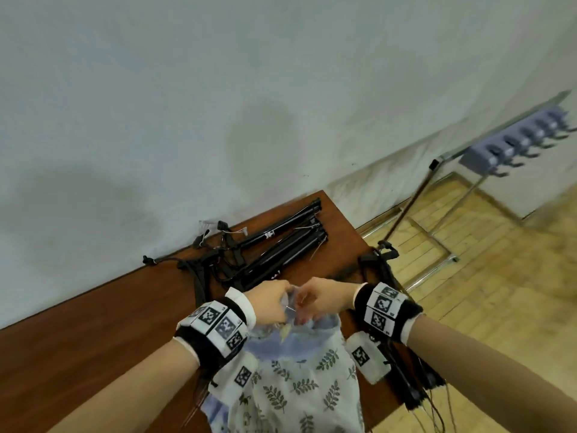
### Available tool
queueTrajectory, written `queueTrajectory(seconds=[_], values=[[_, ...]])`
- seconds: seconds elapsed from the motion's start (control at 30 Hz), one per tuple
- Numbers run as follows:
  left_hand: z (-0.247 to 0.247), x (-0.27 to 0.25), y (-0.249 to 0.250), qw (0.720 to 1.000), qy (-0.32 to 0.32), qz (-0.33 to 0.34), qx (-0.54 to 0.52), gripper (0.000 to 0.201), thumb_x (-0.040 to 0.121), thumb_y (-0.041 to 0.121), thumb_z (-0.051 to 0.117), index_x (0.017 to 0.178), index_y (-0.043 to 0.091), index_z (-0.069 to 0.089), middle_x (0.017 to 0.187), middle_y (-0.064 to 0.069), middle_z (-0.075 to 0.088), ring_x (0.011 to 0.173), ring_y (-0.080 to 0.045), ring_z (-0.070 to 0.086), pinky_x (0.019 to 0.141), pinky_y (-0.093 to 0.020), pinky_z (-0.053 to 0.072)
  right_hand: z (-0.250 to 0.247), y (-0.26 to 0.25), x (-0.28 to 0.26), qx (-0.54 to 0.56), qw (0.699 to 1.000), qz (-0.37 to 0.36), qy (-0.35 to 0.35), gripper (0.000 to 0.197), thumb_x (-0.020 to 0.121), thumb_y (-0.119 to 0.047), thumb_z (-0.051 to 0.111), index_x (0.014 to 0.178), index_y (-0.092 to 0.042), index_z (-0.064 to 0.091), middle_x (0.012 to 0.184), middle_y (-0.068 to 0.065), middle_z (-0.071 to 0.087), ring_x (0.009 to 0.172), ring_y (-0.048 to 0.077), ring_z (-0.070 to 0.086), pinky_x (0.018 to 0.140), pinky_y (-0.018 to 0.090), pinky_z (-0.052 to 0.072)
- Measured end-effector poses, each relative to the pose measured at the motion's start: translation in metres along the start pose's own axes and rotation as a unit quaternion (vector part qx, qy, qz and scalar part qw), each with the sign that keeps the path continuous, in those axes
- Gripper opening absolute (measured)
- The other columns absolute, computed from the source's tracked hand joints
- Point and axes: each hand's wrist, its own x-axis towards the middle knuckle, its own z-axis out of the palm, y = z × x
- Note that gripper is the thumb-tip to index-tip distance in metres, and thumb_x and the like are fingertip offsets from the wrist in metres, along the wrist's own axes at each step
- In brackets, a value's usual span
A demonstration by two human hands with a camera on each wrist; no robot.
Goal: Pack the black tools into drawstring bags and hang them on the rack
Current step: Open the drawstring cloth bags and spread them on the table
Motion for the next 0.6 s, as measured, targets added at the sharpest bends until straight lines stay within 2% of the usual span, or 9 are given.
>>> queueTrajectory(seconds=[0.1,0.13,0.27,0.3,0.37,0.4,0.47,0.53,0.6], values=[[-0.009,-0.005,0.018,0.999,0.017,0.031,0.029,0.054,0.08,0.007,0.061,0.132,0.011,0.046,0.125,-0.01,0.057,0.113,-0.022,0.054,0.09,-0.031,0.048,0.03,0.01,-0.011,-0.056,0.991,-0.008,0.119,0.02,0.094,-0.013,0.059,0.1,0.004,0.067,0.099,0.016,0.069,0.089,0.031,0.063,0.08,0.037,0.051],[-0.012,-0.008,0.024,0.998,0.017,0.047,0.034,0.057,0.079,0.006,0.062,0.133,0.011,0.045,0.123,-0.01,0.057,0.112,-0.022,0.055,0.084,-0.029,0.047,0.036,0.008,-0.016,-0.063,0.988,-0.009,0.142,0.02,0.094,-0.009,0.056,0.103,0.006,0.066,0.105,0.018,0.068,0.093,0.032,0.061,0.083,0.034,0.05],[-0.028,-0.029,0.039,0.994,0.013,0.105,0.042,0.062,0.083,0.007,0.061,0.14,0.016,0.039,0.112,-0.003,0.061,0.104,-0.017,0.06,0.076,-0.022,0.044,0.04,0.0,-0.041,-0.059,0.985,0.008,0.162,0.029,0.097,-0.002,0.049,0.123,0.005,0.059,0.101,0.014,0.065,0.075,0.002,0.059,0.065,0.006,0.039],[-0.03,-0.035,0.039,0.992,0.02,0.117,0.049,0.057,0.086,0.012,0.056,0.141,0.02,0.041,0.102,0.001,0.064,0.093,-0.012,0.062,0.073,-0.021,0.045,0.039,-0.001,-0.047,-0.089,0.98,0.015,0.178,0.034,0.098,-0.008,0.049,0.13,0.0,0.056,0.108,0.011,0.065,0.082,0.001,0.061,0.069,0.007,0.04],[-0.035,-0.045,0.035,0.988,0.028,0.134,0.068,0.05,0.089,0.023,0.045,0.139,0.027,0.044,0.092,0.002,0.067,0.077,-0.011,0.063,0.068,-0.028,0.051,0.034,0.0,-0.061,-0.173,0.962,0.018,0.21,0.046,0.097,-0.021,0.054,0.142,-0.018,0.046,0.129,0.005,0.059,0.109,0.017,0.061,0.089,0.018,0.044],[-0.038,-0.05,0.033,0.987,0.027,0.134,0.079,0.053,0.089,0.025,0.046,0.142,0.026,0.042,0.107,-0.004,0.068,0.09,-0.017,0.065,0.078,-0.034,0.054,0.033,-0.005,-0.072,-0.168,0.962,0.027,0.214,0.051,0.096,-0.024,0.055,0.145,-0.023,0.041,0.133,0.004,0.057,0.112,0.021,0.059,0.095,0.026,0.046],[-0.044,-0.062,0.033,0.988,0.024,0.107,0.11,0.061,0.09,0.012,0.05,0.148,0.016,0.03,0.143,-0.006,0.047,0.125,-0.024,0.05,0.1,-0.027,0.043,0.027,-0.011,-0.086,-0.154,0.962,0.03,0.225,0.048,0.097,-0.026,0.053,0.143,-0.024,0.043,0.13,0.002,0.058,0.105,0.017,0.062,0.091,0.025,0.048],[-0.048,-0.072,0.032,0.987,0.034,0.096,0.12,0.066,0.089,0.001,0.049,0.15,0.013,0.024,0.151,-0.003,0.034,0.137,-0.02,0.036,0.099,-0.013,0.03,0.022,-0.021,-0.098,-0.159,0.958,0.006,0.239,0.032,0.101,-0.029,0.047,0.127,-0.017,0.059,0.111,0.004,0.065,0.074,0.004,0.059,0.073,0.018,0.043],[-0.052,-0.078,0.029,0.987,0.047,0.102,0.117,0.068,0.088,-0.001,0.049,0.15,0.015,0.025,0.153,-0.001,0.03,0.139,-0.017,0.031,0.099,-0.012,0.028,0.018,-0.028,-0.108,-0.167,0.95,-0.033,0.261,0.044,0.103,-0.042,0.035,0.096,-0.01,0.065,0.08,0.004,0.063,0.057,0.003,0.049,0.063,0.019,0.04]])
